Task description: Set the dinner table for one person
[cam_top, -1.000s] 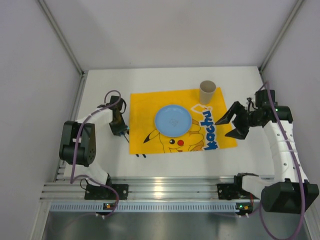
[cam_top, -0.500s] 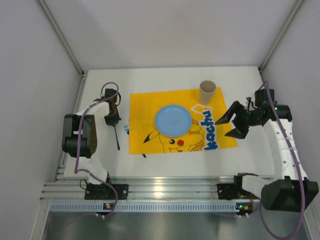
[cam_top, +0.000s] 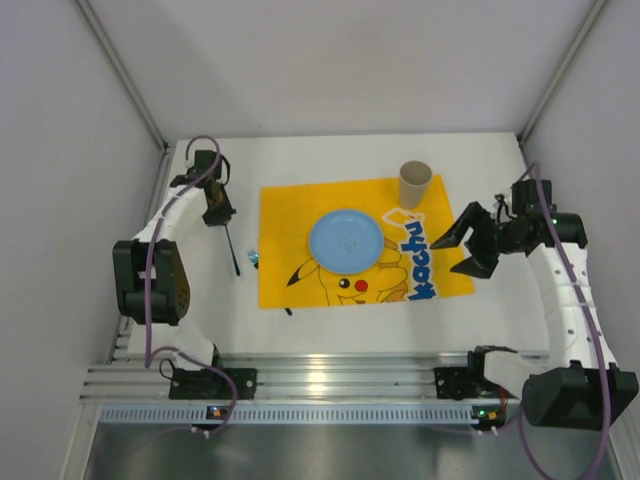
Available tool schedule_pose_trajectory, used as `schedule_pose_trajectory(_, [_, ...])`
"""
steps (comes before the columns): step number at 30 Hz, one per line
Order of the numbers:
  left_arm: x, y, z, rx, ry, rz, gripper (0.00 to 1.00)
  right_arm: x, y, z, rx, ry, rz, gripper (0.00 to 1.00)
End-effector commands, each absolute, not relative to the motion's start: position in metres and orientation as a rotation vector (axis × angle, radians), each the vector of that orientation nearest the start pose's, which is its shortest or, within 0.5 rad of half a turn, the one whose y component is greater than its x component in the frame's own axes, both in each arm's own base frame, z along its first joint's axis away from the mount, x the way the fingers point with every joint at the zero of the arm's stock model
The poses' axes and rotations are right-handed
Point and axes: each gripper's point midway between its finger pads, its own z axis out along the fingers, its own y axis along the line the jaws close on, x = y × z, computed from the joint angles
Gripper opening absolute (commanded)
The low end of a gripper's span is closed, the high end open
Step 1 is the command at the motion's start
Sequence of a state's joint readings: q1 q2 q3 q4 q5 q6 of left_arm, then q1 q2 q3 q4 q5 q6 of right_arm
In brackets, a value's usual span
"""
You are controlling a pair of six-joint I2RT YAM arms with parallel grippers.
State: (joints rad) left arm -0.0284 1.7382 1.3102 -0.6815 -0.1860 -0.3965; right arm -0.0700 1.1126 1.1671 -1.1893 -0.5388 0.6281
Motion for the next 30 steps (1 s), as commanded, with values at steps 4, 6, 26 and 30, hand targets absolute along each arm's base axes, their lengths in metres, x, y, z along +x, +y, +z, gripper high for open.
schedule_pose_trajectory(4, [0.414, -0.059, 0.177, -0.538, 2.442, -0.168, 0.00, 0.212, 0.098, 0.234, 0.717, 2.525, 0.917, 0.73])
schedule_pose_trajectory(6, [0.413, -0.093, 0.182, -0.480, 2.462, -0.231, 0.00, 0.212, 0.101, 0.239, 0.694, 2.503, 0.949, 0.73])
schedule_pose_trajectory(26, [0.367, -0.364, 0.226, -0.161, 2.547, -0.790, 0.00, 0.256, 0.217, 0.244, 0.162, 2.252, 1.117, 0.70])
schedule_pose_trajectory(30, [0.358, -0.375, 0.228, -0.137, 2.558, -0.810, 0.00, 0.266, 0.222, 0.229, 0.156, 2.253, 1.100, 0.69])
